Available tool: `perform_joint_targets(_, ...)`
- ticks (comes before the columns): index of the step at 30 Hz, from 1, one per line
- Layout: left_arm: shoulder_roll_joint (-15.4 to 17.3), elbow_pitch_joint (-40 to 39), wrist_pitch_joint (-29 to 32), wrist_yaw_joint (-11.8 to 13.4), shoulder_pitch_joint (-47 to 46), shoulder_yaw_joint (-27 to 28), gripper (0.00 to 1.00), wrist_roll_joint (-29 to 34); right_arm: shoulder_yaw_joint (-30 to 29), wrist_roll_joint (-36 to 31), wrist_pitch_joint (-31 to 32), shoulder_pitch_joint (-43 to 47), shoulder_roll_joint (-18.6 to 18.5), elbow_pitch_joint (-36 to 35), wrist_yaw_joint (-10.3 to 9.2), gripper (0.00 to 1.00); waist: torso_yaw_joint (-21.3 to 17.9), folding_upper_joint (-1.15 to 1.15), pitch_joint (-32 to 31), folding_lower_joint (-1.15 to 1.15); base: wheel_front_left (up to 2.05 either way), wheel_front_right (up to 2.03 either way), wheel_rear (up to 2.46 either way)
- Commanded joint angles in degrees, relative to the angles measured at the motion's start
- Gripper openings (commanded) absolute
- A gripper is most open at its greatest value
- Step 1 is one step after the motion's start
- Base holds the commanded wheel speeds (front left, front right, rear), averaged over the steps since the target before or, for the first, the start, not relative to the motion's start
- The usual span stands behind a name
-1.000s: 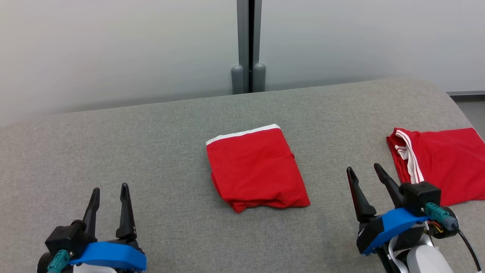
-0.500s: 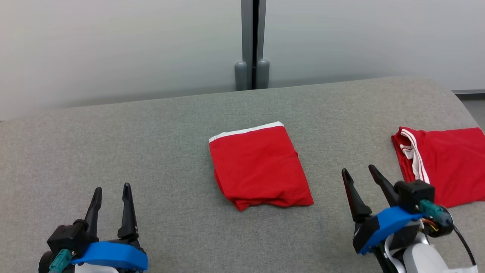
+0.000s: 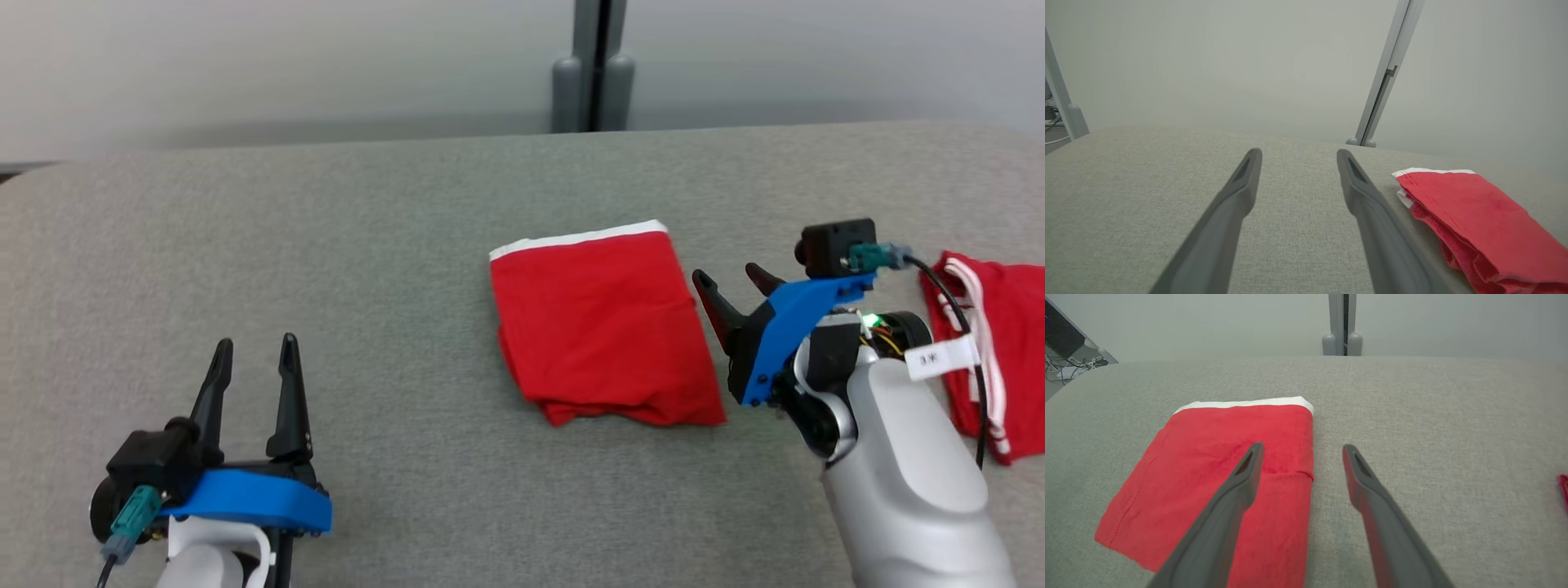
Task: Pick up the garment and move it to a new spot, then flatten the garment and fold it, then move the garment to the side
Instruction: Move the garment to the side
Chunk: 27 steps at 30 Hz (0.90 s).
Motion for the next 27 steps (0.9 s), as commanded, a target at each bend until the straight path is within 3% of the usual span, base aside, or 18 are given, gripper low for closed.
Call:
perform_joint_targets(1, -0.1, -0.2, 0.0, -0.3, -1.4, -0.4, 1.0, 0.4, -0.3, -0.1, 0.6, -2.1, 0.0, 2.6, 0.04, 1.0, 2.5, 0.0, 2.2, -0.01, 0.0, 0.0, 0.0)
perform_joint_targets(8, -0.3, 1.0, -0.2, -1.3, -4.2, -1.5, 1.0, 0.6, -4.1, -4.3, 2.2, -8.1, 0.0, 16.6, 0.04, 1.0, 6.3, 0.0, 5.3, -0.01, 0.0, 0.0, 0.0)
perform_joint_targets(13, -0.4, 2.0, -0.5, -1.5, -5.0, -1.9, 1.0, 0.6, -1.7, -2.0, 2.9, -9.9, 0.2, 24.2, 0.05, 1.0, 6.8, 0.0, 6.0, -0.01, 0.0, 0.0, 0.0)
perform_joint_targets(14, -0.4, 2.2, -0.5, -1.5, -4.9, -1.8, 1.0, 0.5, -0.6, -1.5, 3.0, -10.1, 0.2, 25.1, 0.06, 0.54, 6.6, 0.0, 6.0, -0.01, 0.0, 0.0, 0.0)
perform_joint_targets(15, -0.3, 2.2, -0.6, -1.5, -4.7, -1.6, 1.0, 0.5, 1.0, -0.4, 2.7, -10.6, 0.3, 25.5, 0.12, 0.0, 6.1, 0.0, 6.0, -0.01, 0.0, 0.0, 0.0)
perform_joint_targets(22, 0.8, 2.1, -0.9, -1.1, -4.0, -0.4, 1.0, 0.4, 13.3, 2.1, 3.0, -15.2, 0.0, 21.8, 0.09, 0.0, -0.2, 0.0, 5.1, -0.01, 0.0, 0.0, 0.0)
perform_joint_targets(27, 1.4, -0.3, -1.1, -0.3, -2.7, 0.9, 1.0, 0.7, 24.0, 6.9, 7.0, -18.2, -4.0, 14.4, 0.02, 0.0, -7.3, 0.0, 4.6, -0.01, 0.0, 0.0, 0.0)
